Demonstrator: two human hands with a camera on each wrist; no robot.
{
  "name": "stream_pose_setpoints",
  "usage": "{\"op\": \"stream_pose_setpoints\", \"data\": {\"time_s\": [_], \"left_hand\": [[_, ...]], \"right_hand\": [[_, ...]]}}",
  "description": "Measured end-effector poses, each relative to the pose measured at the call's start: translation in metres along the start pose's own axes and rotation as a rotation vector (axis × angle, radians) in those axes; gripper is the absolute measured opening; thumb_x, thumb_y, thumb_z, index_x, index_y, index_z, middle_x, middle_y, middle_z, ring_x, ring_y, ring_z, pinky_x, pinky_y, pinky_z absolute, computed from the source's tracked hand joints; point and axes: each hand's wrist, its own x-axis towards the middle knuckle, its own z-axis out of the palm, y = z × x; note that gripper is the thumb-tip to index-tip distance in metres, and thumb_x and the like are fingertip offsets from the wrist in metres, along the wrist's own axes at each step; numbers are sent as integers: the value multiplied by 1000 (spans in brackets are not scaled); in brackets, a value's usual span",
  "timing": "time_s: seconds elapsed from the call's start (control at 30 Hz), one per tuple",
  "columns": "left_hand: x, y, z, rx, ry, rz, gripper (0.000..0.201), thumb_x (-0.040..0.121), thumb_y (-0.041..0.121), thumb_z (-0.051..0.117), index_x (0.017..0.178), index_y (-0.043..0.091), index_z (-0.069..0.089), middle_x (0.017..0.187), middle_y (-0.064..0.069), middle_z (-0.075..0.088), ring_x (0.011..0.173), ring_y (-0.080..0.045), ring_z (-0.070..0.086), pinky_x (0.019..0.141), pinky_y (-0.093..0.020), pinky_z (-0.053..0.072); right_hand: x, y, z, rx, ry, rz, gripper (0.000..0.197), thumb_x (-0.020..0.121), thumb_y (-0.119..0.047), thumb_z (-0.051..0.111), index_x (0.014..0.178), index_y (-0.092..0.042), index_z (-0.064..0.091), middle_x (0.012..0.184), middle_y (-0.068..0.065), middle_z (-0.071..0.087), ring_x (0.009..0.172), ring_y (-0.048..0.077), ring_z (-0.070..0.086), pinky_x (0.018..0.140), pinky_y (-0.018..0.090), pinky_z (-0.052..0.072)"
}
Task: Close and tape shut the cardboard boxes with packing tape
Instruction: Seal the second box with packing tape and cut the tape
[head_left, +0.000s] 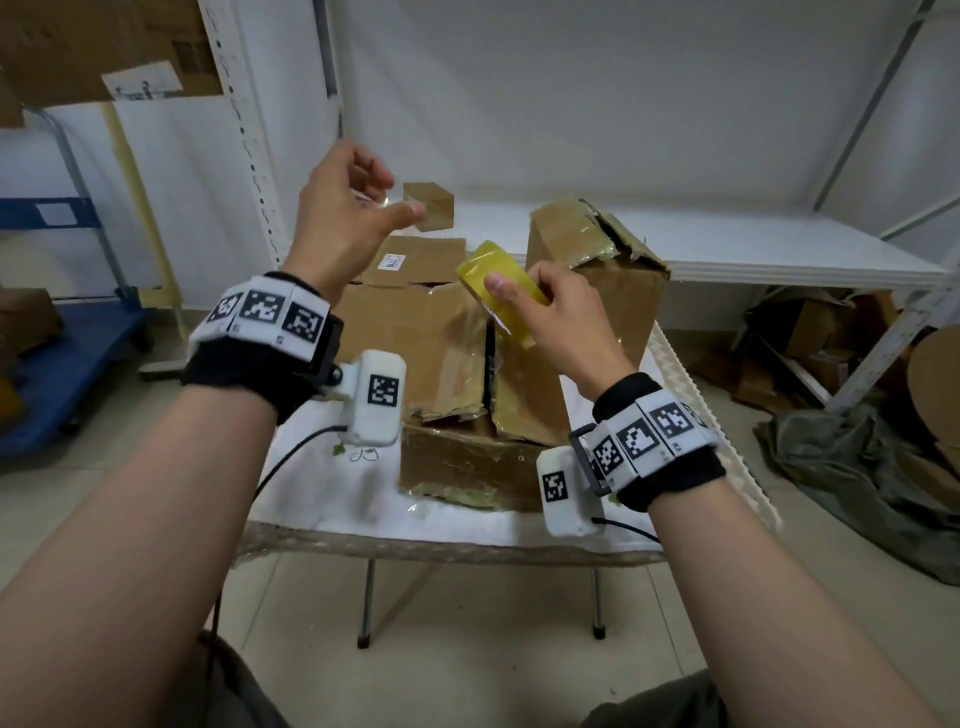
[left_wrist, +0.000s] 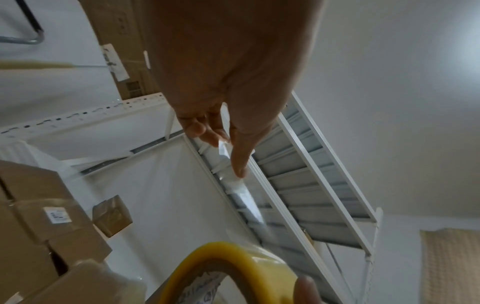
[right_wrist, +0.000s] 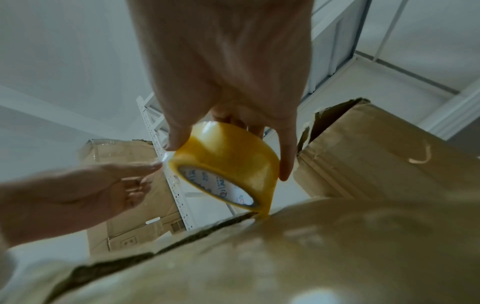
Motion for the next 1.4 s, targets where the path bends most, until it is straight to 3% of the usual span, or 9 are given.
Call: {"op": "stream_pose_setpoints", "data": {"time_s": [0.23, 0.33, 0.4, 0.67, 0.77, 0.9, 1.03, 1.17, 1.4], "left_hand": [[38, 30, 24, 117, -61, 112, 37, 76, 23, 83, 96, 19, 52, 91, 6, 54, 78, -7, 49, 72, -18, 46], [46, 32, 31, 140, -74, 134, 37, 76, 24, 83, 97, 18, 53, 95, 1, 56, 79, -9, 49, 76, -24, 47], [50, 29, 35, 164, -88, 143, 37, 75, 23, 84, 95, 19, 53, 96, 0, 56, 77, -9, 49, 73, -23, 46], [73, 11, 59, 338, -280, 125, 38, 71, 13, 87, 91, 16, 54, 92, -3, 55, 67, -4, 44, 59, -12, 38], [84, 11, 70, 433, -403, 154, 38, 71, 13, 86, 91, 16, 54, 93, -4, 56, 70, -8, 46, 63, -20, 39], [96, 3, 81, 509, -497, 162, 37, 73, 15, 86, 93, 17, 54, 94, -4, 56, 80, -15, 50, 68, -24, 42], [107, -7, 89, 535, -540, 138, 32, 77, 18, 83, 95, 18, 57, 98, -1, 59, 84, -15, 53, 70, -25, 43], [124, -20, 97, 501, -624, 118, 23, 80, 19, 81, 87, 21, 59, 100, 3, 60, 87, -13, 55, 81, -28, 45], [133, -45, 118, 432, -882, -35, 22, 87, 3, 72, 79, 19, 59, 73, 3, 64, 70, -11, 57, 62, -21, 46]], "right_hand": [[5, -5, 1, 180, 92, 56, 49, 95, -59, 57, 74, -14, 52, 71, -5, 50, 65, 9, 46, 67, 25, 39], [10, -5, 7, 311, 94, 142, 80, 83, -78, 52, 100, -1, 60, 95, 15, 69, 88, 30, 68, 87, 48, 57], [8, -6, 13, 337, 50, 185, 69, 87, -75, 50, 102, -9, 65, 104, 13, 72, 99, 30, 70, 93, 55, 55], [9, 5, 17, 361, -77, 364, 62, 93, -74, 41, 110, -21, 67, 115, 4, 71, 109, 20, 66, 103, 45, 52], [12, 5, 13, 427, -191, 440, 94, 77, -90, 44, 136, -19, 61, 139, 3, 63, 129, 20, 58, 114, 42, 41], [9, 4, 3, 346, -376, 388, 51, 90, -48, 71, 132, -21, 60, 132, -2, 66, 121, 15, 62, 94, 26, 44], [7, 16, 8, 377, -333, 371, 43, 86, 0, 75, 125, -16, 64, 114, 4, 74, 106, 19, 71, 95, 36, 54], [8, 21, 4, 466, -297, 299, 37, 83, 0, 77, 118, -10, 69, 114, 13, 74, 108, 28, 70, 101, 40, 53], [7, 26, 0, 642, -286, 355, 35, 87, -18, 78, 120, -9, 72, 115, 11, 75, 111, 32, 70, 101, 49, 50]]}}
